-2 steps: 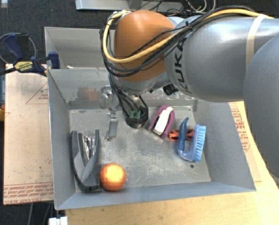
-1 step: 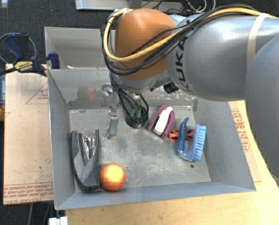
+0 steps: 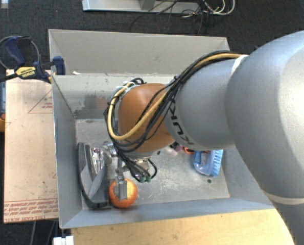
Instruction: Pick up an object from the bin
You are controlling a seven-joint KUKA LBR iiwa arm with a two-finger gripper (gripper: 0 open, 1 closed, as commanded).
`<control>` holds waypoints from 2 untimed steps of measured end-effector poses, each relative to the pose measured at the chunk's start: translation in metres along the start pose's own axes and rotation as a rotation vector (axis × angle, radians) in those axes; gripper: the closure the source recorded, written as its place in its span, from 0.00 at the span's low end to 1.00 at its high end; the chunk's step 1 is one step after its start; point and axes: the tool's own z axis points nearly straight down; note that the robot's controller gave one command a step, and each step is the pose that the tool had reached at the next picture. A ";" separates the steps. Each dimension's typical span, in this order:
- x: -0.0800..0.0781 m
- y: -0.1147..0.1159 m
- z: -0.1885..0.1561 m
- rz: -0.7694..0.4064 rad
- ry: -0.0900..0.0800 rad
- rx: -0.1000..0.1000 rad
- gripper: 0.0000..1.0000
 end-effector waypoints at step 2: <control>-0.056 0.027 0.009 -0.418 0.000 -0.003 0.00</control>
Offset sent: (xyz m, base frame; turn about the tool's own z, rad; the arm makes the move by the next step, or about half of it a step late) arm 0.0500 0.0364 -0.0080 -0.4226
